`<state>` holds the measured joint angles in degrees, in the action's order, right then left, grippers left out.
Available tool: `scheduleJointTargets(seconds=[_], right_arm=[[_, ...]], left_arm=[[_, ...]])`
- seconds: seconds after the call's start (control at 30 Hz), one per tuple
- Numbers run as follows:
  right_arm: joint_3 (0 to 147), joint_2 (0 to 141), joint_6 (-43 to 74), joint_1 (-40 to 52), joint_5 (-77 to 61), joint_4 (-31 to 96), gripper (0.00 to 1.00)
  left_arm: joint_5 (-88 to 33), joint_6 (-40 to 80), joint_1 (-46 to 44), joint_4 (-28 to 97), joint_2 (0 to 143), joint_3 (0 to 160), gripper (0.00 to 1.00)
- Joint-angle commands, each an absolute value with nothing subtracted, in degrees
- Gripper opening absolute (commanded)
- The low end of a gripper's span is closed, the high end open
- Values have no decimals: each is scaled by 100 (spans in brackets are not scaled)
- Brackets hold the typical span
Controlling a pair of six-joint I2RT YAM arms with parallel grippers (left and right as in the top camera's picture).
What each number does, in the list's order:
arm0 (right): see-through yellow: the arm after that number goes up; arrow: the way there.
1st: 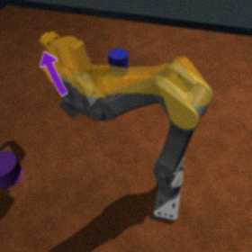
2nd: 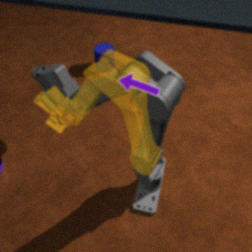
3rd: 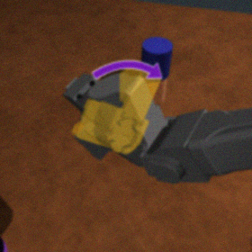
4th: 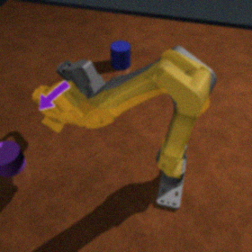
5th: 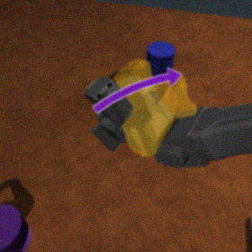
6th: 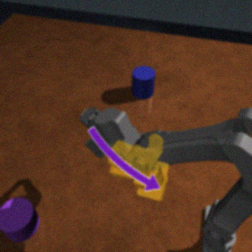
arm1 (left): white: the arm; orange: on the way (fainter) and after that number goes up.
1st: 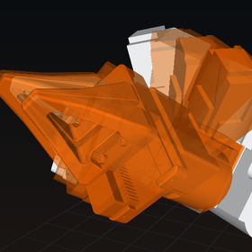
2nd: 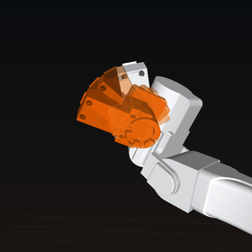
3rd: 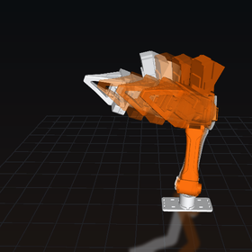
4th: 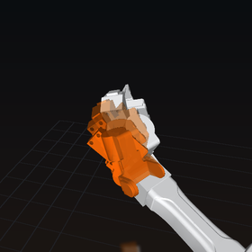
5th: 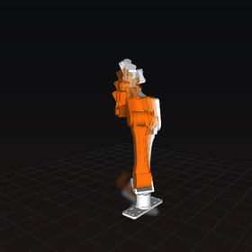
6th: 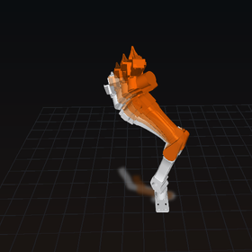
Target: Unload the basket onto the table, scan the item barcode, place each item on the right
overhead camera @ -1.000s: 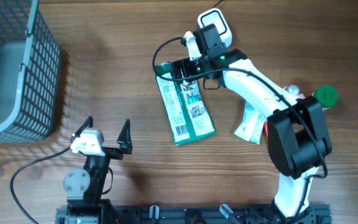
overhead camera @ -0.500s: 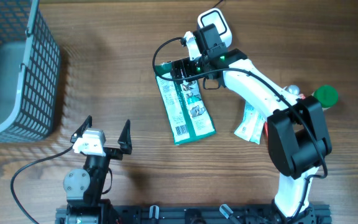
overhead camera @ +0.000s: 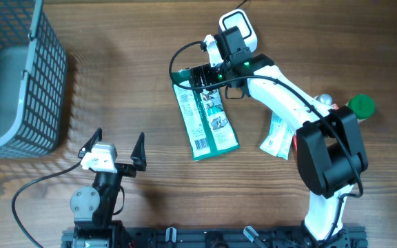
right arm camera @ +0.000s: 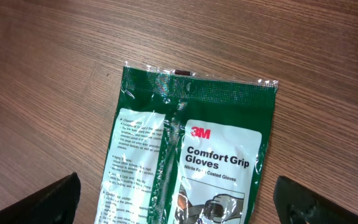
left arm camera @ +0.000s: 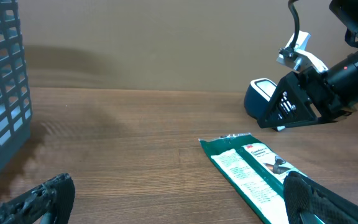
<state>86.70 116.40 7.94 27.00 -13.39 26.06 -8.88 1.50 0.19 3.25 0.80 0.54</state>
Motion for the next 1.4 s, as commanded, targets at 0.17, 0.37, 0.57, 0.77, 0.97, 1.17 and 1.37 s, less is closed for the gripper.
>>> scheduleJointTargets(seconds=[0.17, 0.37, 0.57, 0.77, 0.97, 1.17, 1.37], right_arm=[[8687, 11690, 858, 2714, -1288, 2593, 100], [8687, 11690, 856, 2714, -1288, 2596, 100], [8687, 11690, 860, 2714, -1288, 2593, 100], [8687, 11690, 858, 2714, -1288, 2593, 100], [8687, 11690, 864, 2711, -1295, 2591, 100], [8665, 11323, 906, 2683, -1223, 2637, 100], [8665, 10143, 906, 2810, -1223, 2644, 100]], left_arm=[[-939, 23, 64, 353, 32, 32, 100], [-939, 23, 64, 355, 32, 32, 100], [-939, 23, 64, 355, 32, 32, 100], [-939, 23, 64, 355, 32, 32, 100], [-939, 23, 64, 355, 34, 32, 100], [-939, 23, 64, 355, 34, 32, 100], [-939, 23, 64, 355, 34, 32, 100]])
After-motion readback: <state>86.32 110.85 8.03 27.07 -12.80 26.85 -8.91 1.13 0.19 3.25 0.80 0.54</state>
